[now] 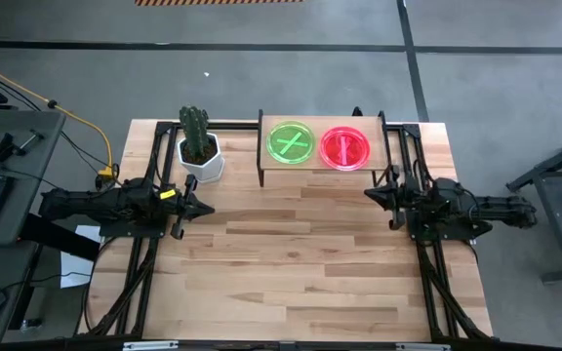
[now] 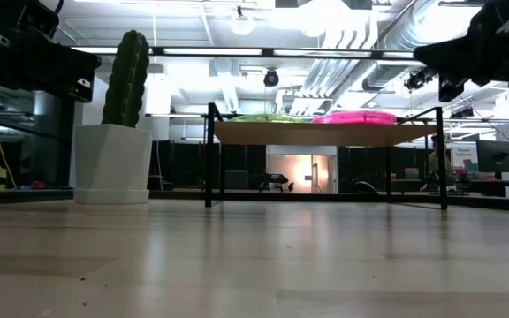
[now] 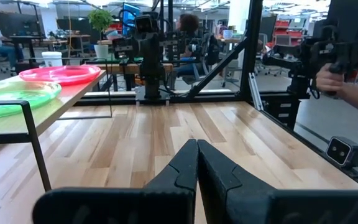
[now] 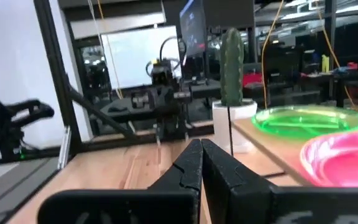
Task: Place and stack plates onto a shelf
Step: Return to Home Position
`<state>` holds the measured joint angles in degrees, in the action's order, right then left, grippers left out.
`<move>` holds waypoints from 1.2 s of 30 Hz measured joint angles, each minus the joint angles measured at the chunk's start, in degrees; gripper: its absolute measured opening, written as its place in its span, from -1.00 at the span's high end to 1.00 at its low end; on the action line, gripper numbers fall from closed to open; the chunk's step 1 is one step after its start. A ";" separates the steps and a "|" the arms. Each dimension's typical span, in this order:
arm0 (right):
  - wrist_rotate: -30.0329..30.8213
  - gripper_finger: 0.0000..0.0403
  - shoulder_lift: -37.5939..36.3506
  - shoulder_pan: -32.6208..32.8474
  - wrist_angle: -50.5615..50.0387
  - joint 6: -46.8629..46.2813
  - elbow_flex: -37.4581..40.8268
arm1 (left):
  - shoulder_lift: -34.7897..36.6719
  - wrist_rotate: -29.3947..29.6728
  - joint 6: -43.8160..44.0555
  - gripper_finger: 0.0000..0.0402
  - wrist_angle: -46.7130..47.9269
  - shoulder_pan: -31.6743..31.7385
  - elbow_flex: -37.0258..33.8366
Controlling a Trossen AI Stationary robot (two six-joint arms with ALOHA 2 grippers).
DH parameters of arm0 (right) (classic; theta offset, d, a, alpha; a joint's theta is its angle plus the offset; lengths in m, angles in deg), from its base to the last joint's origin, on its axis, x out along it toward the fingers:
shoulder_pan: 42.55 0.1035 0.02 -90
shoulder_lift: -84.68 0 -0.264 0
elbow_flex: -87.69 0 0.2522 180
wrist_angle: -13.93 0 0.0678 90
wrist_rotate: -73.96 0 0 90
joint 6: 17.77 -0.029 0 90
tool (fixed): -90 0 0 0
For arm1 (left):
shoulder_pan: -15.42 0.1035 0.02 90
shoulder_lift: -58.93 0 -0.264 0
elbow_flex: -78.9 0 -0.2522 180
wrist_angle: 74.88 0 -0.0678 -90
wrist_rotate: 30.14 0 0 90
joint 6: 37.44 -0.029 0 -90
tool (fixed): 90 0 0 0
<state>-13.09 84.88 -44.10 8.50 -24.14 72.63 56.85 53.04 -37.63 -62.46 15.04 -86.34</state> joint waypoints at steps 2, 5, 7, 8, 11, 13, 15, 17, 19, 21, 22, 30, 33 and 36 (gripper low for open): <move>0.01 1.00 0.02 0.20 -1.30 0.97 0.67 | 0.00 -0.03 0.00 1.00 0.01 0.00 0.02; 1.05 1.00 0.10 0.21 -6.18 1.44 0.72 | 0.00 -0.05 0.00 1.00 -0.01 0.00 0.00; 1.01 1.00 0.43 0.15 -6.88 2.09 0.70 | 0.00 -0.07 0.00 1.00 0.01 0.00 0.00; 1.01 1.00 0.54 0.17 -6.88 2.60 0.70 | 0.00 -0.07 0.00 1.00 -0.01 0.00 0.00; 0.97 1.00 0.60 0.17 -6.88 3.70 0.70 | 0.00 -0.07 0.00 1.00 -0.01 0.00 0.00; 0.98 1.00 0.60 0.17 -6.90 3.70 0.70 | 0.00 -0.07 0.00 1.00 -0.01 0.00 0.00; 0.97 1.00 0.60 0.17 -6.90 3.77 0.70 | 0.00 -0.07 0.00 1.00 -0.01 0.00 0.00; 0.97 1.00 0.60 0.17 -6.91 3.81 0.70 | 0.00 -0.07 0.00 1.00 -0.01 0.00 0.00; 0.95 1.00 0.60 0.17 -6.92 3.32 0.70 | 0.00 -0.07 0.00 1.00 -0.01 0.00 0.00; 0.93 1.00 0.62 0.17 -6.94 2.14 0.70 | 0.00 -0.07 0.00 1.00 -0.01 0.00 0.00; 0.91 1.00 0.62 0.17 -6.94 1.18 0.70 | 0.00 -0.07 0.00 1.00 -0.01 0.00 0.00; 0.88 1.00 0.62 0.17 -6.99 -5.71 0.70 | 0.00 -0.07 0.00 1.00 -0.01 0.00 -0.04; 0.87 1.00 0.62 0.17 -6.99 -7.14 0.70 | 0.00 -0.07 0.00 1.00 -0.01 0.00 -0.04; 0.87 1.00 0.62 0.17 -6.99 -7.13 0.70 | 0.00 -0.07 0.00 1.00 -0.01 0.00 -0.04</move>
<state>-12.23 85.49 -43.93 1.52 -31.27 73.33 56.85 52.97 -37.63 -62.46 15.04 -86.39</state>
